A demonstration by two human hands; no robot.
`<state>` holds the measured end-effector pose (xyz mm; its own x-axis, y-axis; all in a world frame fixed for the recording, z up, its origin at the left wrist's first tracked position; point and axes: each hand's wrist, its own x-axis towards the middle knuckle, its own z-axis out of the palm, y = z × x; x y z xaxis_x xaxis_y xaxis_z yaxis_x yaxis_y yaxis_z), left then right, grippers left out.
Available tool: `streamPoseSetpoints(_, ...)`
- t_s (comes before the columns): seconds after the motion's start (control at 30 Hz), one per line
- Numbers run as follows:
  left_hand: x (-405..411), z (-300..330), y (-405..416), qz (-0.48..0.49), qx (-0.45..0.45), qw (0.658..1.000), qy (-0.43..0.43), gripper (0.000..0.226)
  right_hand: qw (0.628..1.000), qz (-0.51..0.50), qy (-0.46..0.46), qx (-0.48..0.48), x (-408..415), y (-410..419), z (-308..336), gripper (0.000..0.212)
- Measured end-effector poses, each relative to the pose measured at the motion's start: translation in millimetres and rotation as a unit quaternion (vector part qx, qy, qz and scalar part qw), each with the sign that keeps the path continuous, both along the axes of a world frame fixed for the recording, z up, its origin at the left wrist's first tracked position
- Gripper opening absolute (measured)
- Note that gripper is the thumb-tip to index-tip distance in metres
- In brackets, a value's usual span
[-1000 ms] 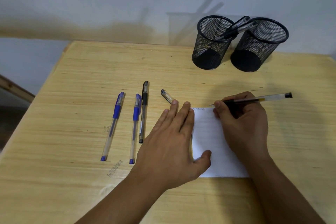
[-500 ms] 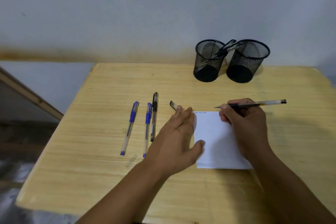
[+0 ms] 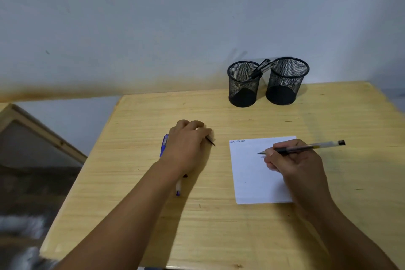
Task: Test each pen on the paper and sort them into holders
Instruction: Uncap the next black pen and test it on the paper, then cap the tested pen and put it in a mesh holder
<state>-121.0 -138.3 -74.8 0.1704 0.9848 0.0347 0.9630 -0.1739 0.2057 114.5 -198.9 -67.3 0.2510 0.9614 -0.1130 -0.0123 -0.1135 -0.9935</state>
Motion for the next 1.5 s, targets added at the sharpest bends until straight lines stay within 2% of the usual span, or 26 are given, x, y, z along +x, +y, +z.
streamPoseSetpoints(0.17, -8.5, 0.6, 1.2, 0.012, 0.026, 0.999, -0.014, 0.027, 1.0, 0.014, -0.008, -0.014, 0.8, -6.4, 0.9, 0.01)
streamPoseSetpoints(0.27, -8.4, 14.9, -15.5, 0.028, 0.058, 0.99, -0.126, 0.026, 0.998, 0.055, -0.014, 0.005, 0.5, -11.7, 8.0, 0.016)
streamPoseSetpoints(0.47, 5.9, 28.7, -56.1, 0.081, 0.03, 0.94, -0.331, 0.023, 0.995, 0.094, 0.012, 0.036, -4.6, -19.4, 29.5, 0.018)
streamPoseSetpoints(0.6, 15.7, 31.4, -76.1, 0.094, 0.031, 0.911, -0.402, 0.021, 0.993, 0.107, -0.018, 0.054, -10.9, -24.9, 40.6, 0.02)
streamPoseSetpoints(0.73, 24.9, 32.1, -87.8, 0.078, 0.034, 0.906, -0.415, 0.024, 0.987, 0.119, -0.064, 0.086, -16.6, -28.9, 44.6, 0.019)
streamPoseSetpoints(0.97, 31.9, 26.4, -95.4, 0.058, 0.05, 0.914, -0.398, 0.023, 0.983, 0.147, -0.07, 0.087, -19.3, -32.2, 39.2, 0.019)
streamPoseSetpoints(1.13, 34.0, 28.5, -97.5, 0.043, 0.046, 0.903, -0.425, 0.019, 0.984, 0.146, -0.045, 0.087, -18.7, -32.0, 37.5, 0.023)
streamPoseSetpoints(1.5, 41.6, 29.7, -98.3, 0.032, 0.021, 0.881, -0.472, 0.016, 0.991, 0.114, 0.009, 0.07, -19.0, -32.3, 28.8, 0.016)
